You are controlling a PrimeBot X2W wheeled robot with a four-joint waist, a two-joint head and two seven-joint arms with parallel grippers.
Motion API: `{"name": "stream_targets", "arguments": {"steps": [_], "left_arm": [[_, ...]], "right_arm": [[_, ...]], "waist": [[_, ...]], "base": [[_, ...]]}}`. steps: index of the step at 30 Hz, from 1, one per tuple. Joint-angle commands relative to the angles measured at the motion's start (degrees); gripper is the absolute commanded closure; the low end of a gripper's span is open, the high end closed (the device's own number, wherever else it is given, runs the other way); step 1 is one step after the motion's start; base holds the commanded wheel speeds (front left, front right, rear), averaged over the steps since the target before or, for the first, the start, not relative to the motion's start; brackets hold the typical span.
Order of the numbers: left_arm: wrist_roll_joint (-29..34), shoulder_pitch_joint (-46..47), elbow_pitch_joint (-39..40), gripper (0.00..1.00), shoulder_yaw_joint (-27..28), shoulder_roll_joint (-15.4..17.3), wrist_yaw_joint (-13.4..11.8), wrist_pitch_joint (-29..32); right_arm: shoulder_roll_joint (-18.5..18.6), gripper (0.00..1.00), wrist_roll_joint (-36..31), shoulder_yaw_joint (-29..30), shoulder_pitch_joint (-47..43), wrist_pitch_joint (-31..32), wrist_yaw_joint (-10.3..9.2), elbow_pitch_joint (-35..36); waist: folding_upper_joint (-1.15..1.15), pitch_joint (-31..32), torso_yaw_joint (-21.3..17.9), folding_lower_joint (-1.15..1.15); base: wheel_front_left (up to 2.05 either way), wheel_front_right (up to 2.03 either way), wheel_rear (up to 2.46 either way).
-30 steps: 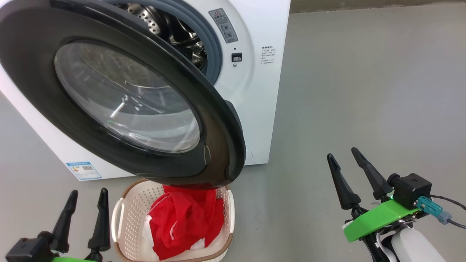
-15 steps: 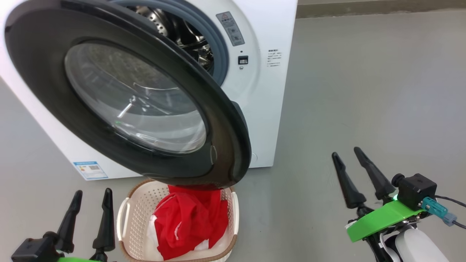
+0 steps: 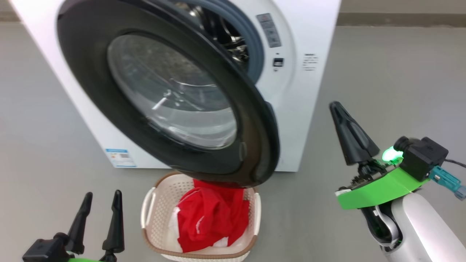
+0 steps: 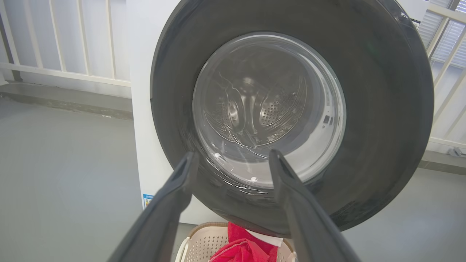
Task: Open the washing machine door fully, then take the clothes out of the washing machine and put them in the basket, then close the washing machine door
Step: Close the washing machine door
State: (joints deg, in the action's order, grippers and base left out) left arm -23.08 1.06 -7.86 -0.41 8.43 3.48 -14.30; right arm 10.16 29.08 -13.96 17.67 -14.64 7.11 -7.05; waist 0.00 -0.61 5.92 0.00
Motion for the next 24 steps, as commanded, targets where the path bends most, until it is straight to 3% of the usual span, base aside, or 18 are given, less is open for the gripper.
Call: {"name": "stream_targets", "arguments": {"steps": [1,7,14,24], "left_arm": [[0.2,0.8,1.1,0.00,1.6,0.7,-0.4,-0.7],[0.2,0.5,0.8,0.00,0.9,0.4,-0.4,-0.7],[-0.1,0.6,0.5,0.00,0.1,0.1,-0.2,-0.7],[-0.6,1.1,0.7,0.00,-0.4,0.5,0.0,-0.6]], "right_arm": [[0.1,1.00,1.0,-1.8,2.1,-0.4,0.37,2.3],[1.7,1.00,1.6,-9.5,4.8,-0.4,0.37,2.7],[5.8,1.00,2.8,-21.1,8.2,-0.4,0.37,-5.6],[7.6,1.00,5.0,-26.5,12.4,-0.4,0.37,-19.1]], "waist": [[0.00,0.5,2.5,0.00],[0.00,0.7,6.5,0.00],[0.00,0.6,10.2,0.00],[0.00,-1.2,12.9,0.00]], "base": [[0.00,0.00,0.00],[0.00,0.00,0.00],[0.00,0.00,0.00],[0.00,0.00,0.00]]}}
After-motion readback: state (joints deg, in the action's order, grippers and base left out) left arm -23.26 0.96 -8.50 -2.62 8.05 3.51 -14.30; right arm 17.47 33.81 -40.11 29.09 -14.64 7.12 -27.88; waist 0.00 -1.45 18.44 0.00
